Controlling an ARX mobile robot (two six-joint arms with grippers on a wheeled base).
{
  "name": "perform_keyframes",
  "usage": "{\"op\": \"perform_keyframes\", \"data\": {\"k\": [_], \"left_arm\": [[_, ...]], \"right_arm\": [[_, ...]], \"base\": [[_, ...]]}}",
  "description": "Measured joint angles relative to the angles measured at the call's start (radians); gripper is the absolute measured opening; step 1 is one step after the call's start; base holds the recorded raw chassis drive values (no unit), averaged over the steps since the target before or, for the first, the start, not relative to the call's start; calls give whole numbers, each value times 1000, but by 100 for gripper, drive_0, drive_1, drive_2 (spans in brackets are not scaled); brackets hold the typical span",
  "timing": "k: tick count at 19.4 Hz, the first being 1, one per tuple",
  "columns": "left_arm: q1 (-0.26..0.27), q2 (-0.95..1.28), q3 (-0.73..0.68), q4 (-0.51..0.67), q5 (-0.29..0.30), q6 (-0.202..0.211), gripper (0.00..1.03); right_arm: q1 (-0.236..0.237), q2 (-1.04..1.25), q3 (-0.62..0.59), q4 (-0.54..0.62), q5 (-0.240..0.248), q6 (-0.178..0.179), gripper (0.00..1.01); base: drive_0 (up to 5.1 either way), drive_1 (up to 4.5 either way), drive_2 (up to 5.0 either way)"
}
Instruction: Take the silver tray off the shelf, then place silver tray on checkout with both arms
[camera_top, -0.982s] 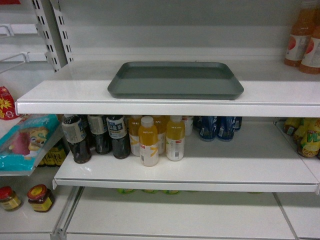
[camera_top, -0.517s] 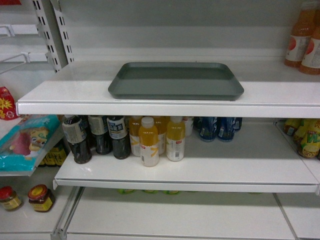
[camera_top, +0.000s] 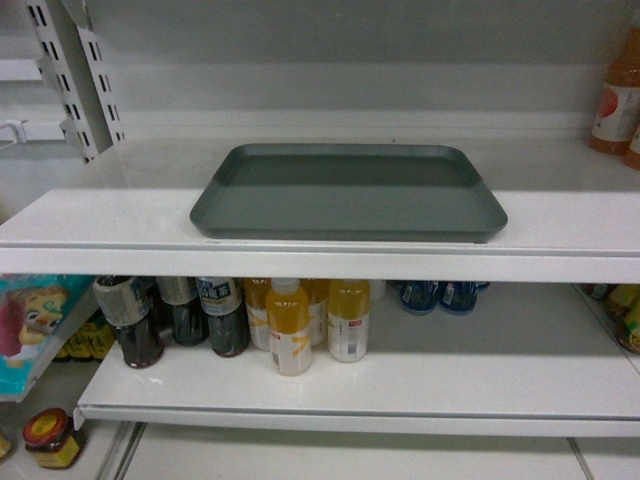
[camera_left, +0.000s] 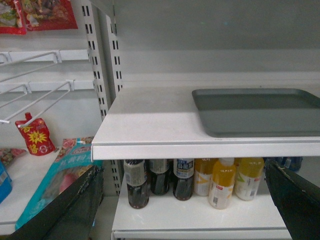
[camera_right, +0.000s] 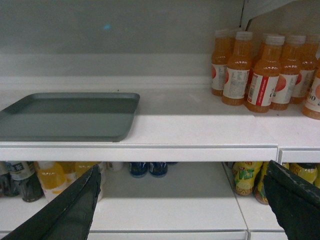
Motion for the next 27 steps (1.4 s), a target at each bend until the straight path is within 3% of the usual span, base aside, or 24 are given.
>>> {"op": "perform_keyframes", "data": {"k": [12,27], "left_arm": [[0,0,0,-3,0,0,98],[0,0,0,-4,0,0,98]], "right_arm": [[0,0,0,-5,0,0,98],[0,0,0,-2,0,0,98]], "base": [[12,440,-415],[0,0,0]]}}
